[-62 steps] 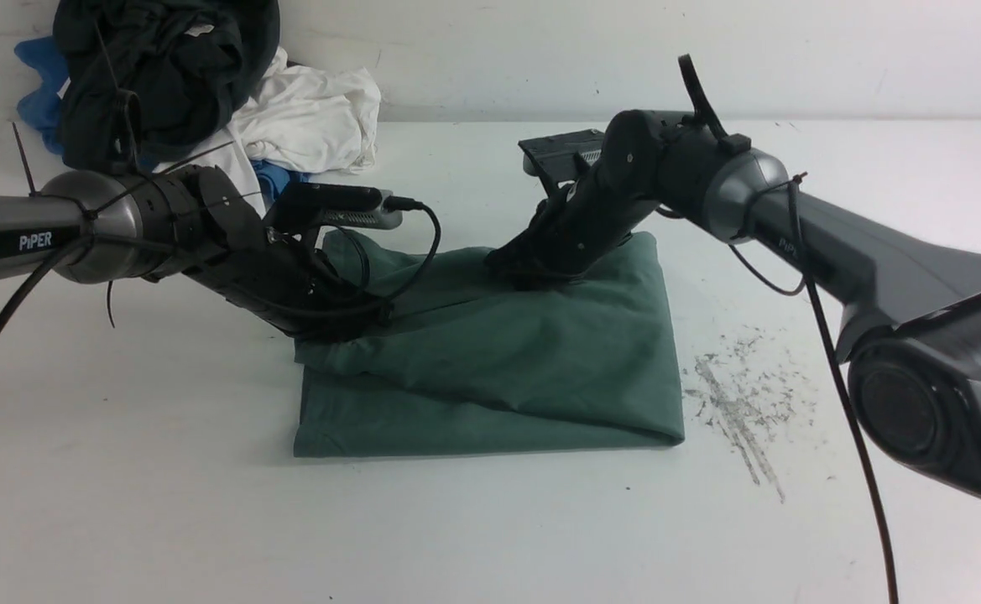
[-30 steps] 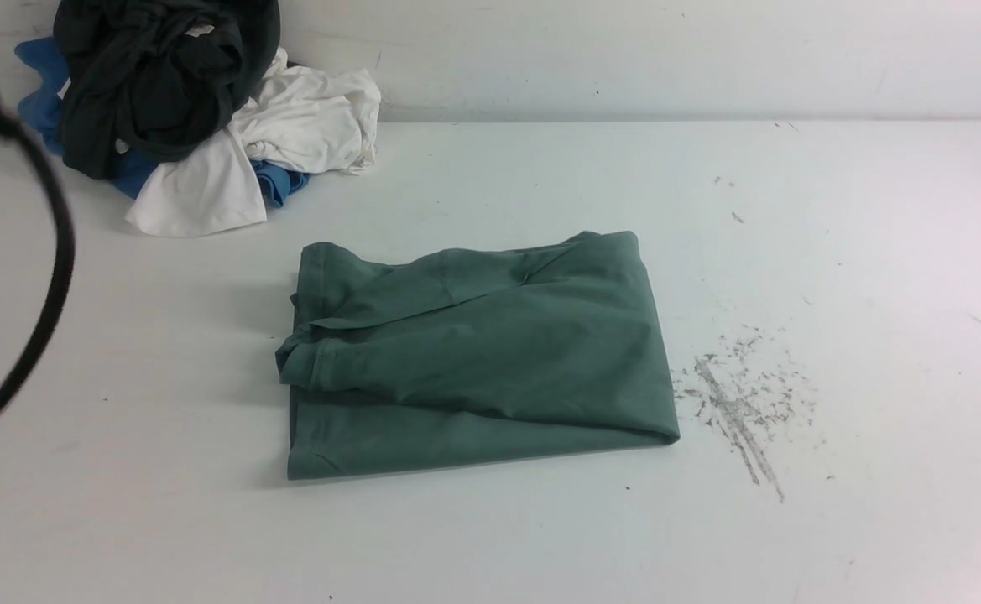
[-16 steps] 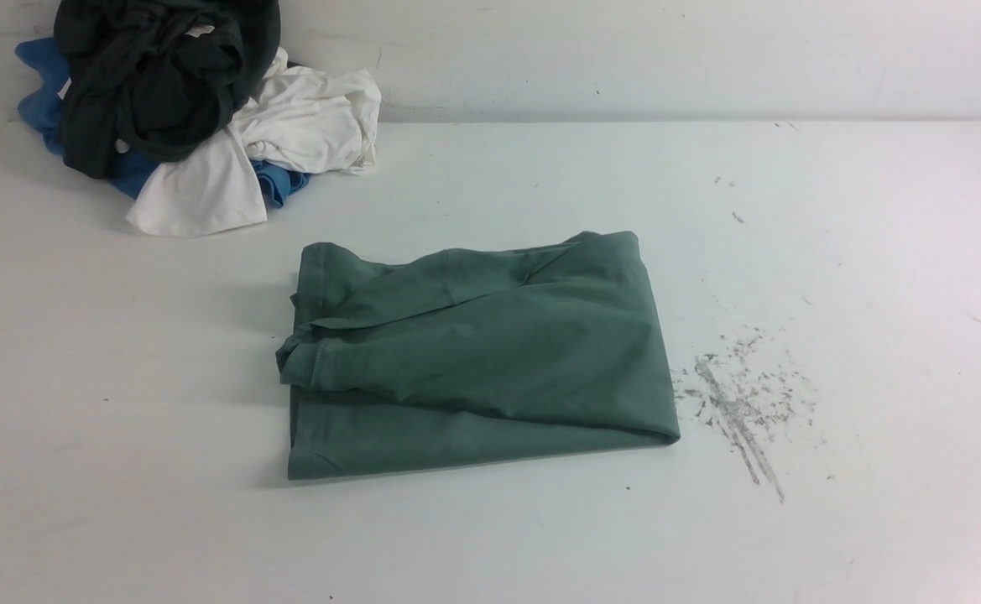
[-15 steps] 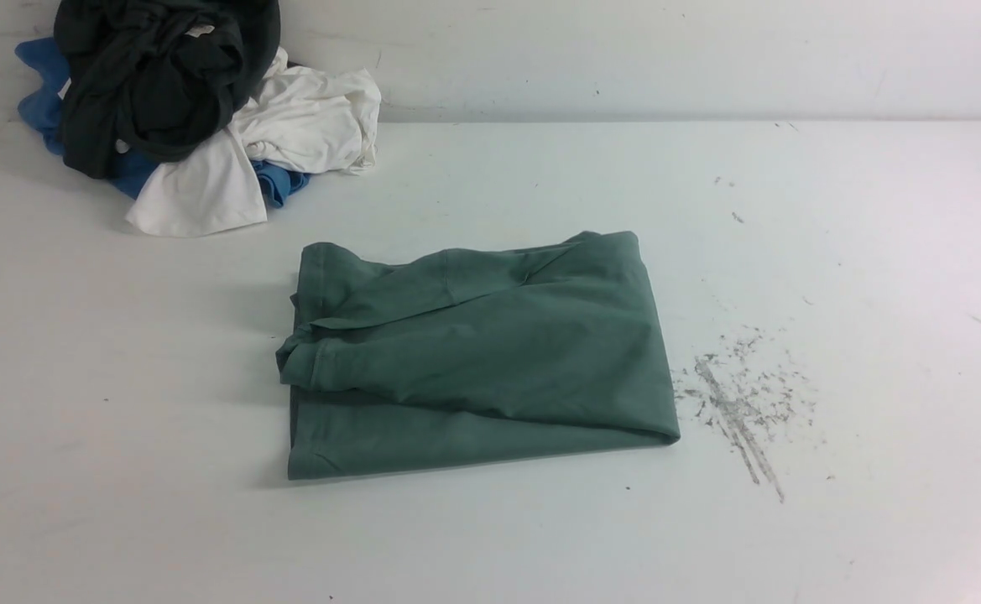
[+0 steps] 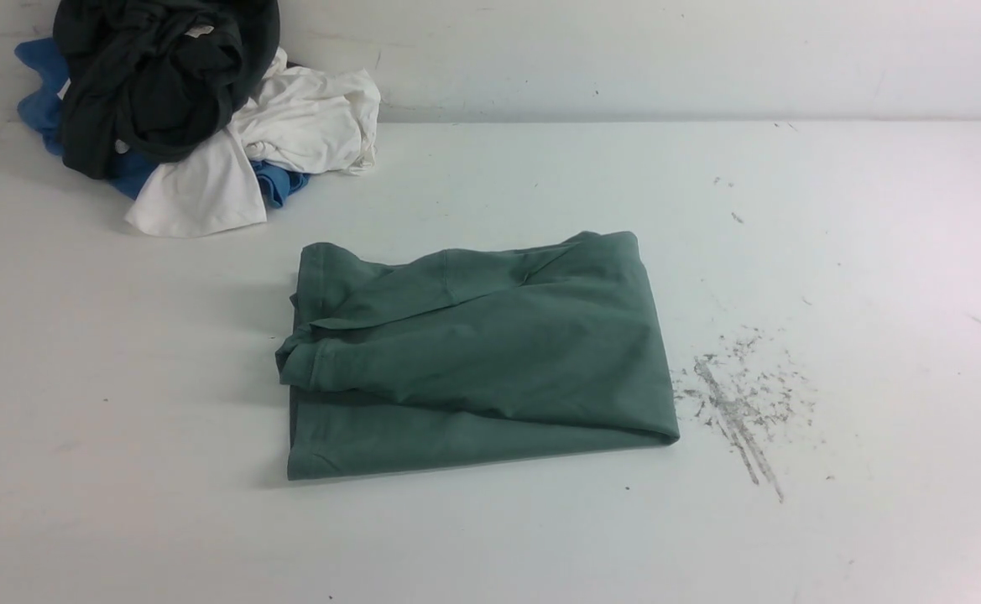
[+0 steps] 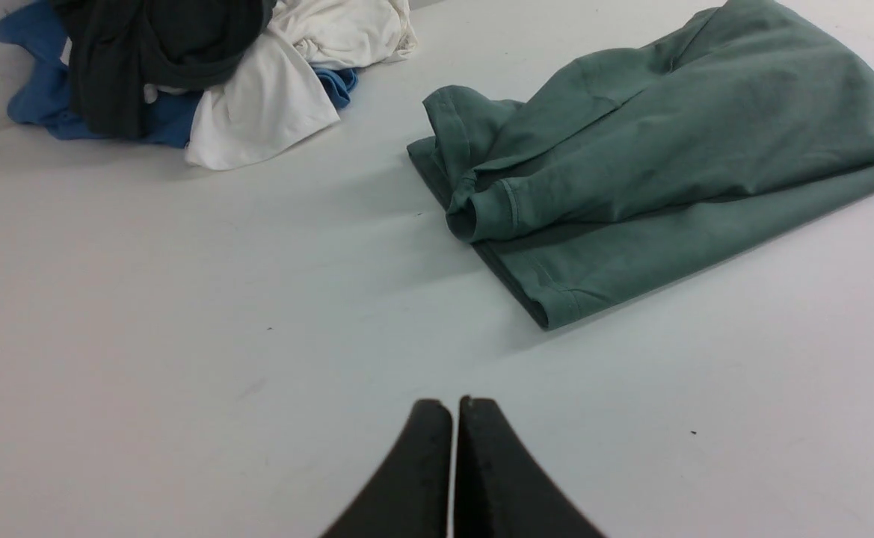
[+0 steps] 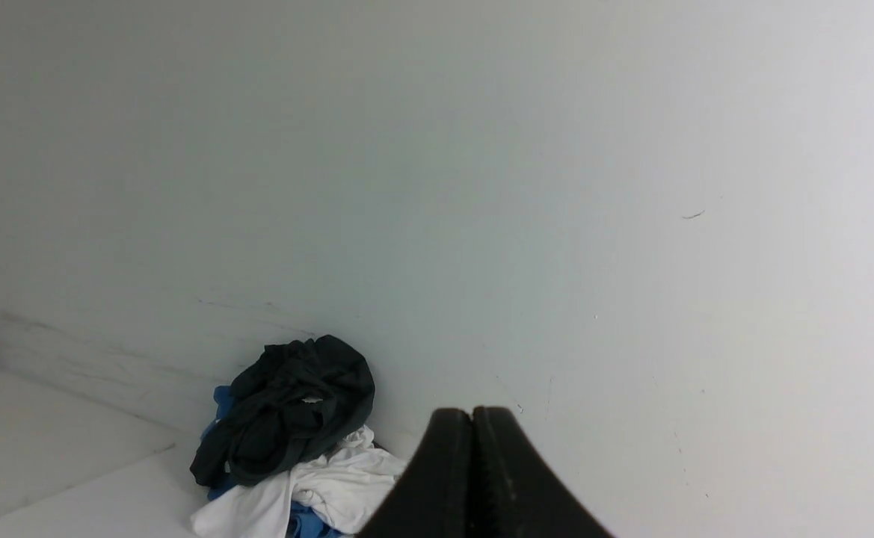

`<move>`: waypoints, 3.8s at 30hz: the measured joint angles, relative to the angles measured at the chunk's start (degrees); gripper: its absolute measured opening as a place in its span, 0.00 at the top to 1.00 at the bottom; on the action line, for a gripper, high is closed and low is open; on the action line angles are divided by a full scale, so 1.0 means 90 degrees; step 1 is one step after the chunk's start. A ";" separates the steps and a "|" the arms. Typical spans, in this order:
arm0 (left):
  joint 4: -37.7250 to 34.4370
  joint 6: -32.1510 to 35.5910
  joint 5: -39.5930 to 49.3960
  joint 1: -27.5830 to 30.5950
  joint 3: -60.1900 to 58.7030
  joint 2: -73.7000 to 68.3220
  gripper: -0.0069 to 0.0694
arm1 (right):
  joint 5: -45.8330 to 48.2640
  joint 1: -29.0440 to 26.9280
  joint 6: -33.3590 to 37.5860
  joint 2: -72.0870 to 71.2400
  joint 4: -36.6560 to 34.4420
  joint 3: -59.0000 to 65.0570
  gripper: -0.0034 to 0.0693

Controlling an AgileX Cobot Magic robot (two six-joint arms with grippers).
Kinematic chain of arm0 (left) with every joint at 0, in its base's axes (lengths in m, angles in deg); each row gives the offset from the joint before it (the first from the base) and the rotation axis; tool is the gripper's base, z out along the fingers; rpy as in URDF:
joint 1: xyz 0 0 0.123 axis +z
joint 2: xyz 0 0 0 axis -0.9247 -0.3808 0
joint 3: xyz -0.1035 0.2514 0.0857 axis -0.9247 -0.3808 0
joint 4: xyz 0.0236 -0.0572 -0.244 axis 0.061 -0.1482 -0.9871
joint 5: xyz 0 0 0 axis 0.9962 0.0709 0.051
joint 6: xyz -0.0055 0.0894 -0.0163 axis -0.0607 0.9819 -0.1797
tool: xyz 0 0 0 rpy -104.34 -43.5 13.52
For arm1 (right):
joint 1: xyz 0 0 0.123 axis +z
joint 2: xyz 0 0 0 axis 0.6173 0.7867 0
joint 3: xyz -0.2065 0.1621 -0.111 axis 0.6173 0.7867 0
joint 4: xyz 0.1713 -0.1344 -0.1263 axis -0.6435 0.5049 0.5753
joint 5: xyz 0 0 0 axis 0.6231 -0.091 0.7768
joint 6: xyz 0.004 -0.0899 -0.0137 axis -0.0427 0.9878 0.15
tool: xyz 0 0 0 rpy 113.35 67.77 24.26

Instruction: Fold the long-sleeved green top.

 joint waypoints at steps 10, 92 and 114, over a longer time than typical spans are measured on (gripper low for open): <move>-0.0007 0.0000 0.0000 0.0000 0.0000 0.0000 0.91 | 0.0090 0.0000 0.0070 -0.0046 -0.0007 0.0030 0.97; -0.0041 0.0000 -0.1005 0.0009 -0.0155 0.0000 0.91 | -0.0431 -0.2772 -0.3764 -0.1567 0.2531 0.4854 0.97; 0.0756 -0.1229 -0.3724 0.1257 -0.3098 0.0299 0.91 | -0.0424 -0.2772 -0.3764 -0.1567 0.2512 0.4854 0.97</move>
